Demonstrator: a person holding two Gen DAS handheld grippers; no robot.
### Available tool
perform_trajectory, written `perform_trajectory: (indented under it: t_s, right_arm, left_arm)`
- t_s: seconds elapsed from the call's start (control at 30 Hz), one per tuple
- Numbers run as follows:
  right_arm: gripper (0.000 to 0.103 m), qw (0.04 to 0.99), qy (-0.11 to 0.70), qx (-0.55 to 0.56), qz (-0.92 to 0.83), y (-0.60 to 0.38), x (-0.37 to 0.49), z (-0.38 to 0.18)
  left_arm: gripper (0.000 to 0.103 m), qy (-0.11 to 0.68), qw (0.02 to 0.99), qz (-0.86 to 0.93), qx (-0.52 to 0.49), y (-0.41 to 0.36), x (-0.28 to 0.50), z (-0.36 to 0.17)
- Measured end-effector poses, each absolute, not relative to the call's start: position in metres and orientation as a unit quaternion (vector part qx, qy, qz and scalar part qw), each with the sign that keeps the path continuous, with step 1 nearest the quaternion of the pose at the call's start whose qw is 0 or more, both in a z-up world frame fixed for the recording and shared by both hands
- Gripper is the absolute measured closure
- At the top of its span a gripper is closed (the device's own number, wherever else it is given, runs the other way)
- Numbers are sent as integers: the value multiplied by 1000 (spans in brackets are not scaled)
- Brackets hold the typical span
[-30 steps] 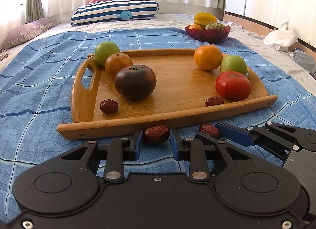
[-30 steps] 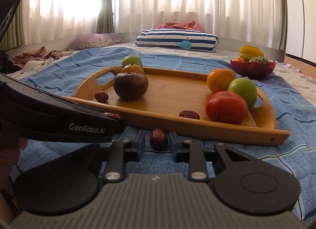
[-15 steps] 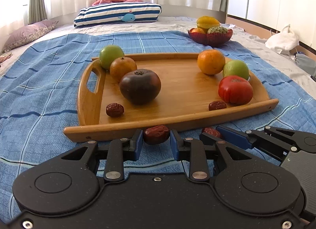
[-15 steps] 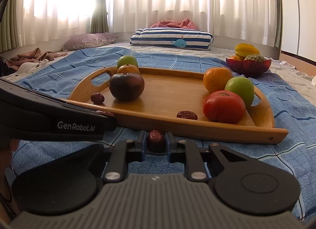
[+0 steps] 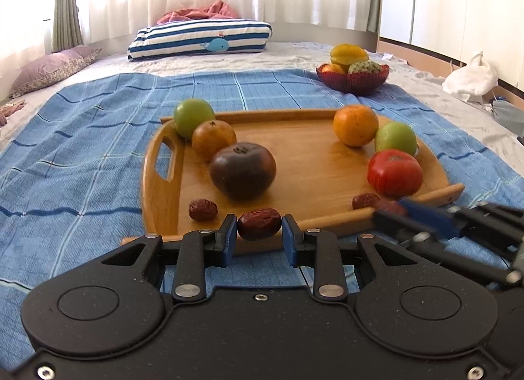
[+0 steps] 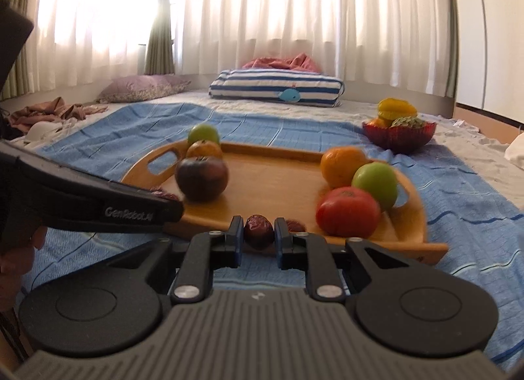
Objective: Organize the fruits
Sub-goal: 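Carry the red date onto the tray while right gripper carries its date onto the tray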
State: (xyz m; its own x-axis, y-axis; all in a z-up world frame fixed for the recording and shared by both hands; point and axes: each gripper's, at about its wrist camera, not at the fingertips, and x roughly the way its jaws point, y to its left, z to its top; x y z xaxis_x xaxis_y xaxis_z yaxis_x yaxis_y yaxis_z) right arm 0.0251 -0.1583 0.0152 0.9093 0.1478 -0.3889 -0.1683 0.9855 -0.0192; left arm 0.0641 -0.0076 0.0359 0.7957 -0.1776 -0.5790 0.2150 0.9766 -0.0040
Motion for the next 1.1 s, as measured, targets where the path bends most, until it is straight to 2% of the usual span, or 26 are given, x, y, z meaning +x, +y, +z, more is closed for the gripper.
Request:
perform_trajectory:
  t_s: [0.3,1.1]
  right_arm:
    - [80,985,171,-14,13,-195,35,35]
    - [80,979,197,0,-49,-229,61,24]
  left_arm:
    - [75,293,952,-88,28,0,76,43]
    - [75,303,948,-94,36,-13,92,35]
